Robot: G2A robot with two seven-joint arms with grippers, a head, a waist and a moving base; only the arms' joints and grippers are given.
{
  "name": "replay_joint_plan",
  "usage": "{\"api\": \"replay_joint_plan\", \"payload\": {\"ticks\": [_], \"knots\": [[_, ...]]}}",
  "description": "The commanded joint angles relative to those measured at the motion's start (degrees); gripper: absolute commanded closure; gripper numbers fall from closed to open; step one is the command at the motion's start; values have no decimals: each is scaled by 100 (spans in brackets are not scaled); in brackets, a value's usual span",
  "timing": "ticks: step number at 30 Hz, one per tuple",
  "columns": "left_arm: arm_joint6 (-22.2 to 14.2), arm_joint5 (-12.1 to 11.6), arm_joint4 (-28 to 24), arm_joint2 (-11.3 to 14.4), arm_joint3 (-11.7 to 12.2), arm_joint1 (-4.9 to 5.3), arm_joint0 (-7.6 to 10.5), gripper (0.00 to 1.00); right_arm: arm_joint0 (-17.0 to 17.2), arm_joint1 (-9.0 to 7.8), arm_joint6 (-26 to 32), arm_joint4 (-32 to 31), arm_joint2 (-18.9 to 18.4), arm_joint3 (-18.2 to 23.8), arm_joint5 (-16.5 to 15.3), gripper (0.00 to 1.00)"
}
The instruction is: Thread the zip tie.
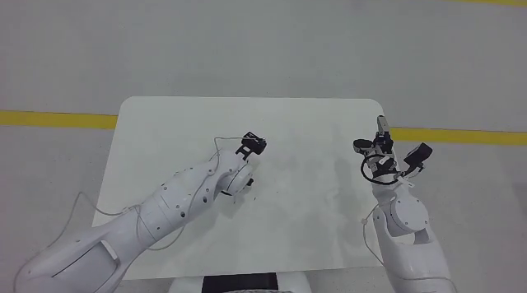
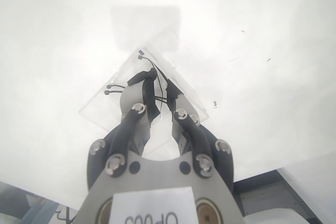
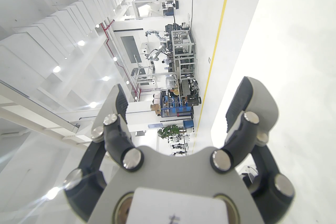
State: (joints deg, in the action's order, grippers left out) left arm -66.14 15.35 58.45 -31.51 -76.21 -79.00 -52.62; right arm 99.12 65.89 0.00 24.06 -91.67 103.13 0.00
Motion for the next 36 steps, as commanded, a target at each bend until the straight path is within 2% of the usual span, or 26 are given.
{"api": "replay_joint_plan", "payload": {"ticks": [1,10,14,16,23,27,31,36], "knots": [[-13,-7,-3,4,41,-10,5,86,0,0,0,0,0,0,0,0],[-18,-42,-43,57,253,-83,64,87,0,0,0,0,0,0,0,0],[-25,-48,-55,68,307,-108,87,92,0,0,0,0,0,0,0,0],[-33,-47,-54,71,328,-119,96,100,0,0,0,0,0,0,0,0],[-70,-35,-16,48,317,-128,91,100,0,0,0,0,0,0,0,0],[-83,22,89,3,153,-99,33,100,0,0,0,0,0,0,0,0],[-125,115,268,-104,-138,-27,-92,100,0,0,0,0,0,0,0,0],[-156,227,532,-326,-594,113,-375,100,0,0,0,0,0,0,0,0]]}}
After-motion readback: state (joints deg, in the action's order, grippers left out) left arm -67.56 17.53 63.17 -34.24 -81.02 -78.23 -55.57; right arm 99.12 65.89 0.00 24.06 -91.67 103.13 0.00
